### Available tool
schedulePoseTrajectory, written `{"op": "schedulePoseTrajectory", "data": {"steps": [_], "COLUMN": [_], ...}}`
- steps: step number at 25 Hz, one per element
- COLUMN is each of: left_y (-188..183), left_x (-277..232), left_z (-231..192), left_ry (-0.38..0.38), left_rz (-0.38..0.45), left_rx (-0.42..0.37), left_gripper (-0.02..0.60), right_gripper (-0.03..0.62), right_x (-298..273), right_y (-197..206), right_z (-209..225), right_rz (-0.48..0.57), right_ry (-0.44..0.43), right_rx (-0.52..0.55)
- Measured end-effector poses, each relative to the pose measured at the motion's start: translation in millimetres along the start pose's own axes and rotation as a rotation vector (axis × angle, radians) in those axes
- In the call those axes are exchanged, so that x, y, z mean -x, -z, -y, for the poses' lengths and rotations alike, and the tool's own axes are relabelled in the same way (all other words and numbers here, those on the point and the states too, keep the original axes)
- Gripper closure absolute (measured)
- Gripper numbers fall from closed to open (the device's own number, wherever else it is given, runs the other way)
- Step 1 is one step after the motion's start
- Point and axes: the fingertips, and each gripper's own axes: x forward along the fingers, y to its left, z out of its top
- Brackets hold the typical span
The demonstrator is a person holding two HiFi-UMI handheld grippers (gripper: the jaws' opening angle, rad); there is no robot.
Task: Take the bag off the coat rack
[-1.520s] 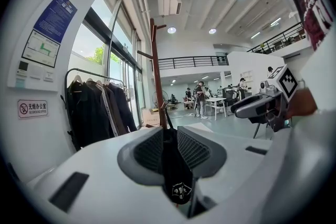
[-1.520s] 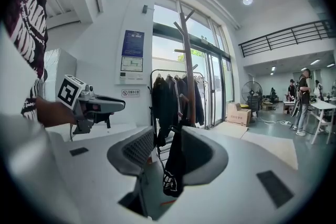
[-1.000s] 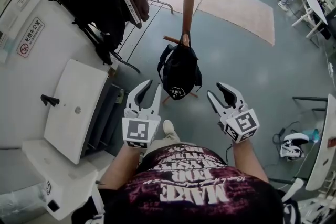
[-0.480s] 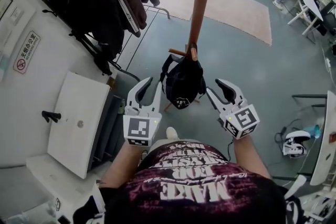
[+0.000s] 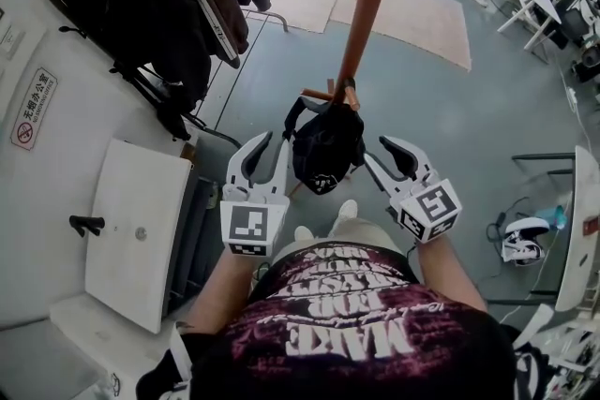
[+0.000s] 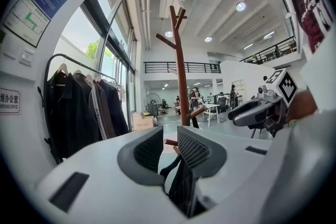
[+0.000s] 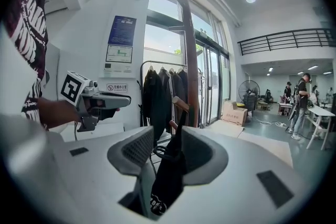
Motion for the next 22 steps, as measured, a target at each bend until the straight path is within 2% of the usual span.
{"op": "schedulePoseTrajectory", "data": {"steps": [7,22], "left_y": [3,24], "left_x": [-7,-65], "left_z": [1,24], "left_ry": [0.007,0.084], "left_rz": [0.002,-0.083], "left_rx": [0.008,-0.019], "left_gripper": [0.502,0.502], "right_gripper": [0.419,0.419], "right_x": [-13,-50], "right_y": [-1,22], "right_z": [5,46], "right_rz": [0.005,-0.015], "right_ry": [-0.012,-0.043], "right_rx": [-0.005,-0.076]}}
